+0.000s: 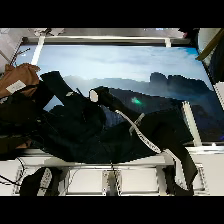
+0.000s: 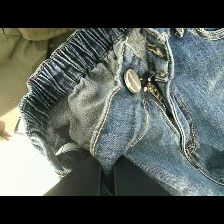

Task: Fold the clothes and pants, and hang the long-sleeved shirts on hangers.

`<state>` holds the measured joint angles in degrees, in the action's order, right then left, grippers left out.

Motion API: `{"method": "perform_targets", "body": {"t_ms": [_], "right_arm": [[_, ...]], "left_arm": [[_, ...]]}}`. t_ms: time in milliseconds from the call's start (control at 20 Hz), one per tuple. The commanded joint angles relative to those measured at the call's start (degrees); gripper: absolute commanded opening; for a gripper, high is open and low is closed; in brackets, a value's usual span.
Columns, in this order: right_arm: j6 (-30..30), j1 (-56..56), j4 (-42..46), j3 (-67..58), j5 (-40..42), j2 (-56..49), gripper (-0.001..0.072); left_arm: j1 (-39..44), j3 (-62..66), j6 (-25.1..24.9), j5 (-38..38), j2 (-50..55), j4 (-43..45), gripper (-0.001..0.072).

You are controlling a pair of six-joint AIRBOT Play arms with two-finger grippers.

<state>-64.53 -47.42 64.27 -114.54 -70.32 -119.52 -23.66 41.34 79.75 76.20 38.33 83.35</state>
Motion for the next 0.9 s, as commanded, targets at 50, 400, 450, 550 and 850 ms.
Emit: {"method": "perform_targets", "body": {"t_ms": [50,400,450,550,850], "right_arm": [[-0.48,-0.85,5.60,-0.09,4.79,-1.79,0.0132],[-7.15,9.94,22.08,-4.59,1.92,6.38,0.0022],[-7.78,12.72,23.23,-4.59,-0.98,9.05,0.0022],[-8.11,17.99,23.41,-4.59,-7.43,14.14,0.0022],[-8.72,25.62,17.07,-3.91,-32.65,23.30,0.0047]], "left_arm": [[-0.02,-0.02,0.00,-0.02,-0.02,0.00,0.0024],[-0.04,-0.02,0.00,-0.09,-0.02,0.02,0.0024],[-0.04,-0.02,0.00,-0.09,-0.02,0.00,0.0024],[-0.04,-0.02,0.00,-0.09,-0.02,0.00,0.0024],[-0.02,-0.02,0.00,-0.04,-0.02,-2.27,0.0024]]}}
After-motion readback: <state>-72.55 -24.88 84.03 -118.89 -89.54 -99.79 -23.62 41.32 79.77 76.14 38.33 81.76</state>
